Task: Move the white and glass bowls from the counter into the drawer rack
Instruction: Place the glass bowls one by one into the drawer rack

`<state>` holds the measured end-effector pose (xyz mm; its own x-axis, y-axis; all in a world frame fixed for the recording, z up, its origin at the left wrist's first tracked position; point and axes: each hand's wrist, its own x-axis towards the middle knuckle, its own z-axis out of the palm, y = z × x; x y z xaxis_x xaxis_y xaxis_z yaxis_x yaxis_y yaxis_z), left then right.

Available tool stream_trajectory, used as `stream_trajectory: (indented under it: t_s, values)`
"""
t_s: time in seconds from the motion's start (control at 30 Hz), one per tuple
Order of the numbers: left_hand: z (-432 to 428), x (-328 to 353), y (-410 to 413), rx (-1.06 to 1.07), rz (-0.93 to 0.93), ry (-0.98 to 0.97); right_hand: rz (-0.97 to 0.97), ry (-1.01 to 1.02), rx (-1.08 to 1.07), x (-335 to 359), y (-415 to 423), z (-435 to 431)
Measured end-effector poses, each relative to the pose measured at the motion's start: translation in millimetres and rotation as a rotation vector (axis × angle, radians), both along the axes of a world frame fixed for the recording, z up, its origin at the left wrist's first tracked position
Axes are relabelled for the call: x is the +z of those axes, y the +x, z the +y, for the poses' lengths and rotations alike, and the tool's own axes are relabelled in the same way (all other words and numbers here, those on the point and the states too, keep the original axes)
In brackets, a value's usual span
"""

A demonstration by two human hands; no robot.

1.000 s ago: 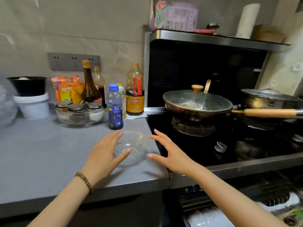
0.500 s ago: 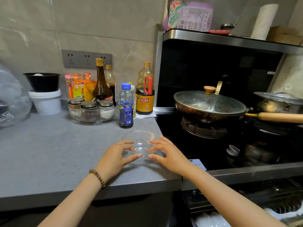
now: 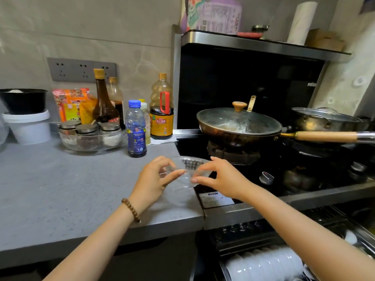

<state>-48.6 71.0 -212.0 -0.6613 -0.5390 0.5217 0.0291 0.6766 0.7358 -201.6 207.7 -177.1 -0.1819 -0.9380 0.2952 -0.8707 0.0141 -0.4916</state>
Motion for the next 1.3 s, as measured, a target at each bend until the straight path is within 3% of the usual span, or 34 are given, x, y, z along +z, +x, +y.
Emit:
stream_trajectory:
  t_s: [0.37, 0.5, 0.67, 1.07, 1.17, 1.3]
  values:
    - [114.6, 1.8, -143.7, -0.461, -0.011, 0.148, -0.142, -0.003, -0.134, 21.6, -86.8, 159.4]
    - [156.6, -17.1, -193.2, -0.505, -0.061, 0.115, -0.234, -0.013, -0.228, 3.2, -118.4, 208.5]
    - [200.8, -48.7, -238.5, -0.574, -0.159, 0.244, -0.379, -0.031, -0.335, -31.8, -156.3, 252.1]
    - [243.7, -158.1, -287.4, -0.664, -0.396, 0.412, -0.868, -0.028, -0.67, -150.9, -223.0, 279.5]
    - [242.2, -194.5, -287.5, -0.627, -0.494, 0.361, -0.917, 0.027, -0.789, -178.1, -234.2, 276.8]
    - [235.8, -249.5, -283.3, -0.503, -0.744, 0.071, -0.942, 0.138, -0.902, -214.5, -250.6, 273.4]
